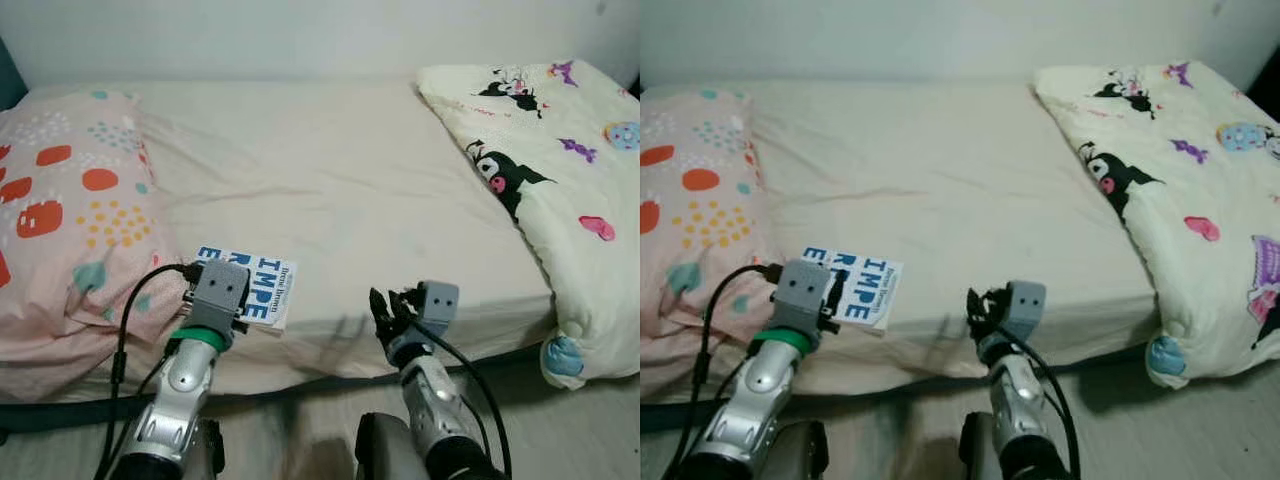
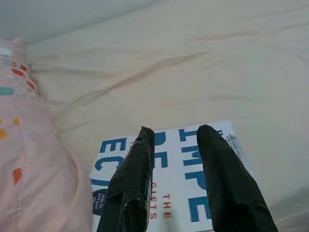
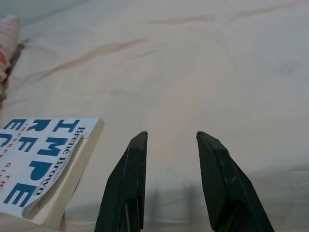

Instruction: Clean up the room

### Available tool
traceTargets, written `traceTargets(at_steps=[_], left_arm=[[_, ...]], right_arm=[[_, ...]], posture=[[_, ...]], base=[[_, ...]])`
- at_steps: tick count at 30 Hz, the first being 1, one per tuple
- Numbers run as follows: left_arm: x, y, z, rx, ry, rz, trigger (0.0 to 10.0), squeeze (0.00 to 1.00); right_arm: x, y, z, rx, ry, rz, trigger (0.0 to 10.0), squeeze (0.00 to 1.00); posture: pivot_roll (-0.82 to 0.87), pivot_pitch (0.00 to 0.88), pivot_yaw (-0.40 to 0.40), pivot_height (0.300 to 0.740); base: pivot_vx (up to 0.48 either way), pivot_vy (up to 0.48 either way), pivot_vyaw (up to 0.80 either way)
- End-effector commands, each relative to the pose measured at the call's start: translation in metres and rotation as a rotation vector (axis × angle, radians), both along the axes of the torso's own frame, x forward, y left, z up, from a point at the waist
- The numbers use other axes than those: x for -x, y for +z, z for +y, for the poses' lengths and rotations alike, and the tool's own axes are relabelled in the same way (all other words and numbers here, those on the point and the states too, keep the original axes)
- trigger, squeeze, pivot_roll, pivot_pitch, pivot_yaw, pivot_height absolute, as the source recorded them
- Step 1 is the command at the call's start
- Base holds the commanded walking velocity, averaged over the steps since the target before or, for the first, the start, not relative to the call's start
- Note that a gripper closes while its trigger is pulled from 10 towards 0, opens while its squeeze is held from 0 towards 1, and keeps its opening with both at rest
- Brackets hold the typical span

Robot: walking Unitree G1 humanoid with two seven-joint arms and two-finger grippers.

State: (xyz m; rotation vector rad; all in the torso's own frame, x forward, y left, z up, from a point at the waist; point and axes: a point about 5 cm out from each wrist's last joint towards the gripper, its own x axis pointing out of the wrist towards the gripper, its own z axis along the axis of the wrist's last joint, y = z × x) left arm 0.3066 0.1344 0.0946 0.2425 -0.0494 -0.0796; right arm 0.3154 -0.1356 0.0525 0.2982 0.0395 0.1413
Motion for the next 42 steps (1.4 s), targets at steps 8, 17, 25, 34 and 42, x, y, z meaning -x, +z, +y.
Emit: traceTargets(at_steps=[8,17,25,34,42], left_arm=[[0.002,-0.014,-0.001,0.012,0.037,0.040,10.0,0.00],[-0.003,-0.016,-0.003,0.024,0.052,0.050,10.0,0.00],[-0.005,-0.018,-0.005,0.018,0.050,0.069,10.0,0.00],[-0.010,-0.017,-0.004,0.022,0.053,0.068,10.0,0.00],[-0.012,-0.018,-0.003,0.025,0.054,0.076,10.0,0.00]], right_arm=[[-0.003,0.001,0.009,0.043,0.033,0.020,10.0,0.00],[-0.005,0.004,0.010,0.070,0.046,0.019,10.0,0.00],[-0.006,0.004,0.009,0.074,0.038,0.025,10.0,0.00],[-0.009,0.007,0.009,0.072,0.033,0.024,10.0,0.00],[-0.009,0.006,0.008,0.071,0.025,0.032,10.0,0.00]], posture=[[0.01,0.000,-0.019,0.634],[0.01,0.000,-0.025,0.669],[0.01,0.000,-0.021,0.699],[0.00,0.000,-0.016,0.729],[0.00,0.000,-0.012,0.740]], base=[[0.000,0.000,0.00],[0.000,0.000,0.00],[0.000,0.000,0.00],[0.000,0.000,0.00],[0.000,0.000,0.00]])
